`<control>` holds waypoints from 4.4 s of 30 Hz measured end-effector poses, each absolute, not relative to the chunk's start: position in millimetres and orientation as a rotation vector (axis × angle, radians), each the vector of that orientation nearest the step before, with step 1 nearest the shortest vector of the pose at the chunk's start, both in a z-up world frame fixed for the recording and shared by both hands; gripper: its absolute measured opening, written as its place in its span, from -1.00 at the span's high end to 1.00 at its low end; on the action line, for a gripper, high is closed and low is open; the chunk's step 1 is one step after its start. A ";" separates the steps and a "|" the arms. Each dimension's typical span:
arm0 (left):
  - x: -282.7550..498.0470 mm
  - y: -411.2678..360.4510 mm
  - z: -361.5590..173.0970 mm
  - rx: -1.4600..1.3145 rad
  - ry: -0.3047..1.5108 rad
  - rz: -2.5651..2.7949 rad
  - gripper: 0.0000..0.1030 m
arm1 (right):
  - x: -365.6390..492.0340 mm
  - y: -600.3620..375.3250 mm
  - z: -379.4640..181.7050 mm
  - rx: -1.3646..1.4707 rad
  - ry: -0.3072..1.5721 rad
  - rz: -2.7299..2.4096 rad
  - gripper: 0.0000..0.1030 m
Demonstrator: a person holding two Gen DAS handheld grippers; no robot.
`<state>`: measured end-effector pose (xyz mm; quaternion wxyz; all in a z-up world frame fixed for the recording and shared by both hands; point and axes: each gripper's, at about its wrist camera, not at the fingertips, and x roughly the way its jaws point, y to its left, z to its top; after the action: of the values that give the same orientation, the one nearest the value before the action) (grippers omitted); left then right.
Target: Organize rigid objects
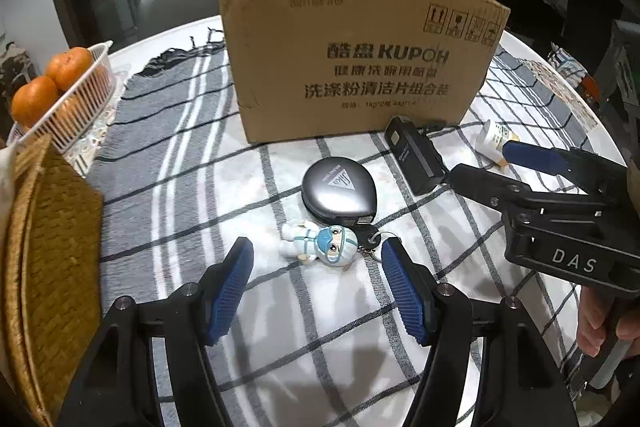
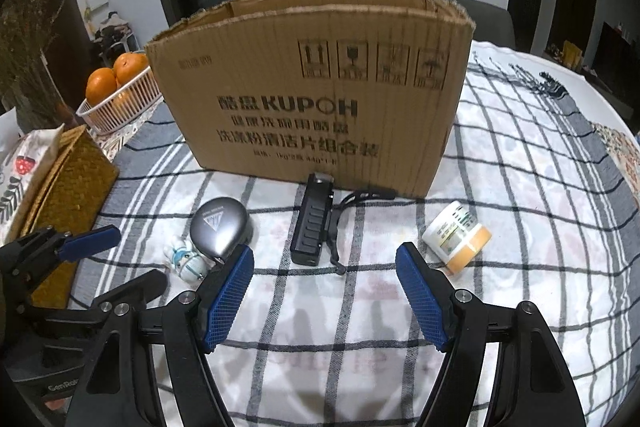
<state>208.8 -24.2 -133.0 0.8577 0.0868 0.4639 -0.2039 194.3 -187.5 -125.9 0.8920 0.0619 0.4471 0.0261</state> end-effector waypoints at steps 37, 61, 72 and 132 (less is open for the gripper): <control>238.9 -22.2 -172.3 0.074 1.030 -0.450 -0.04 | 244.0 -195.6 -176.0 0.236 1.033 0.054 0.10; 211.8 -23.1 -123.8 0.039 0.907 -0.361 -0.04 | 209.5 -192.1 -140.1 0.233 0.971 0.116 0.38; 197.2 -29.7 -82.8 0.049 0.806 -0.359 -0.04 | 187.6 -196.4 -103.2 0.219 0.876 0.117 0.38; 278.8 -50.4 8.4 0.087 0.694 -0.371 0.87 | 249.6 -217.6 -4.3 0.176 0.697 0.123 0.38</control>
<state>278.8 -50.4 8.4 0.9228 0.0423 0.3378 -0.1806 249.6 -217.6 -4.3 0.9343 0.0862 0.3406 0.0602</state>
